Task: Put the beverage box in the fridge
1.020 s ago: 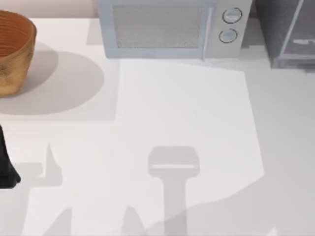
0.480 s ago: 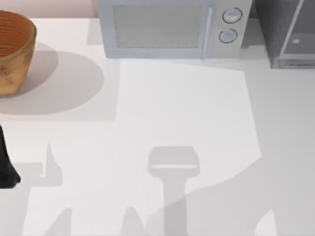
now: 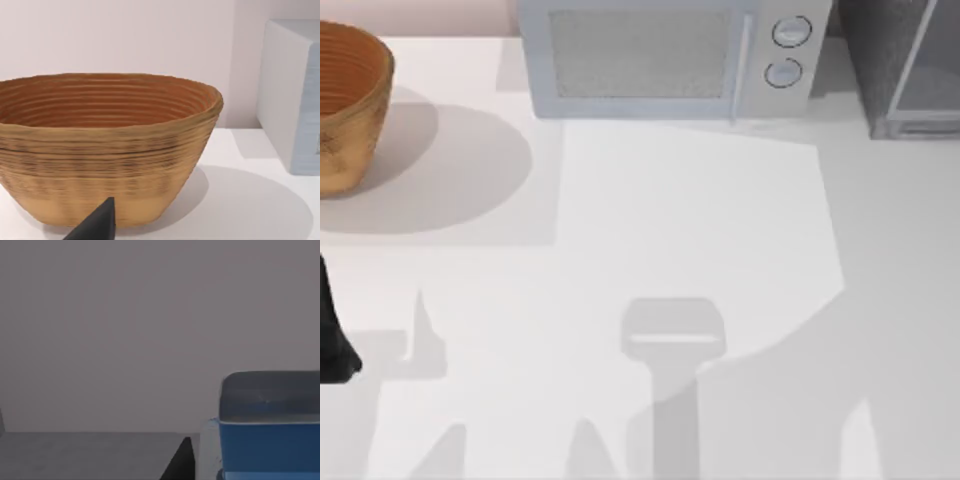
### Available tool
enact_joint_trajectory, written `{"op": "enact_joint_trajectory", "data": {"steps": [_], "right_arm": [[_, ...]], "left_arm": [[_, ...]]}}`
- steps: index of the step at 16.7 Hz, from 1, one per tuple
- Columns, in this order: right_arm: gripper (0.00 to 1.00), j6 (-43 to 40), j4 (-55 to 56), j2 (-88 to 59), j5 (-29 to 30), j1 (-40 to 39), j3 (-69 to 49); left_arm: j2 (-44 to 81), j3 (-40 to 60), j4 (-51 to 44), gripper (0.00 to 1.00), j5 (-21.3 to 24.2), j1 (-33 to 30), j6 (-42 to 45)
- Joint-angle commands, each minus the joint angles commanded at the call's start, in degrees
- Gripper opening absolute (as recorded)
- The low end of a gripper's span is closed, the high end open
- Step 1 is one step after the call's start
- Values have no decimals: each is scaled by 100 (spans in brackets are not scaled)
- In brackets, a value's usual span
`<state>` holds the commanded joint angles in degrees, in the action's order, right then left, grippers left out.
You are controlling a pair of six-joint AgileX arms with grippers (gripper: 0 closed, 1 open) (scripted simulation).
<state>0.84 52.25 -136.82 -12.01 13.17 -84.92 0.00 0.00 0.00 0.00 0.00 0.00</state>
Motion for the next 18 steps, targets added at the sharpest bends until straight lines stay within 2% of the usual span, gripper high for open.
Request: {"op": "enact_joint_trajectory", "data": {"steps": [5,10,18], "right_arm": [[0,-4,-464,-264,73,-70,-688],[0,-4,-490,-275,77,-74,-711],[60,-4,-490,-275,77,-74,-711]], "left_arm": [[0,0,0,100,0,0,0],[0,0,0,100,0,0,0],[0,0,0,100,0,0,0]]}}
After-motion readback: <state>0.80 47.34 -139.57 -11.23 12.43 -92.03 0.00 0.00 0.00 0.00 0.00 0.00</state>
